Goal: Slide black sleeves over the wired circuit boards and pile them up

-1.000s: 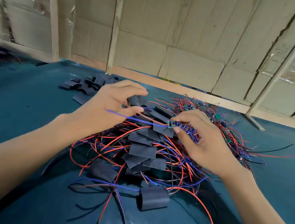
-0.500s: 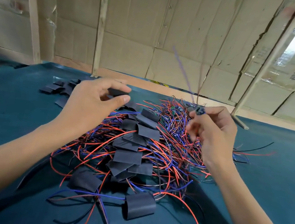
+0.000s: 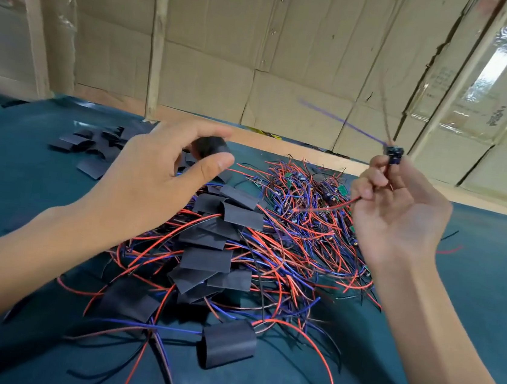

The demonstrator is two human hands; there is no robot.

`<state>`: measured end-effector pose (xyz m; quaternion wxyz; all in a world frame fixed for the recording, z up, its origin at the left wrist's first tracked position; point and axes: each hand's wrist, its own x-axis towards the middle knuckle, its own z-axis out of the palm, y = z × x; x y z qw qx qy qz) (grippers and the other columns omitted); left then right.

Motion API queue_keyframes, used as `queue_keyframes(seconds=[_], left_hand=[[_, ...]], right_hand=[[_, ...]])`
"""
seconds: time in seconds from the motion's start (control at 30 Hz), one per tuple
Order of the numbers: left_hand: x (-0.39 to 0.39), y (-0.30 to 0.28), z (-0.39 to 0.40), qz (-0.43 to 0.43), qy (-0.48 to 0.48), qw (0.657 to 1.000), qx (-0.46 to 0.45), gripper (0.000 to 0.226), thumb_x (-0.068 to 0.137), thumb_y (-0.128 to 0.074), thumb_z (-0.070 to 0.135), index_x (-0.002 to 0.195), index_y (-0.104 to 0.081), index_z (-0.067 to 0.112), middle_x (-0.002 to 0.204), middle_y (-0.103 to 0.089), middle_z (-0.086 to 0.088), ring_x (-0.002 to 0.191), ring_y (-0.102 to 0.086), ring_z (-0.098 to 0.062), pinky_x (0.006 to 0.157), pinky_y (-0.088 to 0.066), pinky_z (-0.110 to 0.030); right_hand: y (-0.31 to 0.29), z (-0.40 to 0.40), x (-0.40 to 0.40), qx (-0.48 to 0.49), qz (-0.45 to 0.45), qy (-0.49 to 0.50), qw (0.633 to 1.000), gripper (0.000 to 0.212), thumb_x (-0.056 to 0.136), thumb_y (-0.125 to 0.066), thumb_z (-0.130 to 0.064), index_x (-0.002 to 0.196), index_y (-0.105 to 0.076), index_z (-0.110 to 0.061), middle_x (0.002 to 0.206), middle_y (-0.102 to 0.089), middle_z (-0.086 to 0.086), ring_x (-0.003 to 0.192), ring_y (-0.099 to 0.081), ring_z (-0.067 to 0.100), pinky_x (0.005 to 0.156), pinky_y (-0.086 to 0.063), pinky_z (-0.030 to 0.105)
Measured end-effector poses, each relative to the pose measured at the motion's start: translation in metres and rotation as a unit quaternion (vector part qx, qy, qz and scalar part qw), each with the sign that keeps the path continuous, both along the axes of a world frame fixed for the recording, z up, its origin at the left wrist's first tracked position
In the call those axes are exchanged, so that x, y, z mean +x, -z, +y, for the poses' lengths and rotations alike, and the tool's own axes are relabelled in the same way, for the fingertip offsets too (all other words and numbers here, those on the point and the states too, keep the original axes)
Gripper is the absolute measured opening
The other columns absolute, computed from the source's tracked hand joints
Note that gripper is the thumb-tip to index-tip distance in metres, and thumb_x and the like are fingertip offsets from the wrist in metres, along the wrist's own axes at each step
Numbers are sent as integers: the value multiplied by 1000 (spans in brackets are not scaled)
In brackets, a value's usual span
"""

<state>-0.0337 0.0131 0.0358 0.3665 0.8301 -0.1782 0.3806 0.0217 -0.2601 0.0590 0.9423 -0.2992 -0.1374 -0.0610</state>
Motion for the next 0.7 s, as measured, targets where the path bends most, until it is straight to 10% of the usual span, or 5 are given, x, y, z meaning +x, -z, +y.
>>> queue_keyframes(seconds=[0.27, 0.43, 0.7], left_hand=[[-4, 4, -17, 26, 94, 994, -52, 33, 85, -76, 22, 116, -70, 34, 122, -64, 21, 110, -61, 2, 92, -49, -14], [-11, 11, -26, 81, 125, 988, -39, 51, 78, -75, 44, 127, -62, 42, 116, -67, 26, 98, -69, -10, 99, -51, -33], [-16, 18, -31, 34, 139, 989, 33, 54, 90, -64, 43, 142, -47, 41, 128, -62, 22, 68, -48, -2, 68, -44, -20]], right_hand=[[-8, -8, -6, 82, -18, -7, 996, 5, 95, -48, -3, 95, -53, -5, 87, -55, 10, 61, -39, 14, 55, -32, 24], [-3, 16, -16, 42, -13, -57, 997, 7, 97, -47, -5, 96, -54, -4, 88, -56, 9, 61, -40, 12, 55, -32, 22], [-4, 25, -24, 53, -8, -79, 995, 5, 94, -48, -5, 97, -51, -4, 88, -54, 10, 61, -41, 13, 55, -33, 23]])
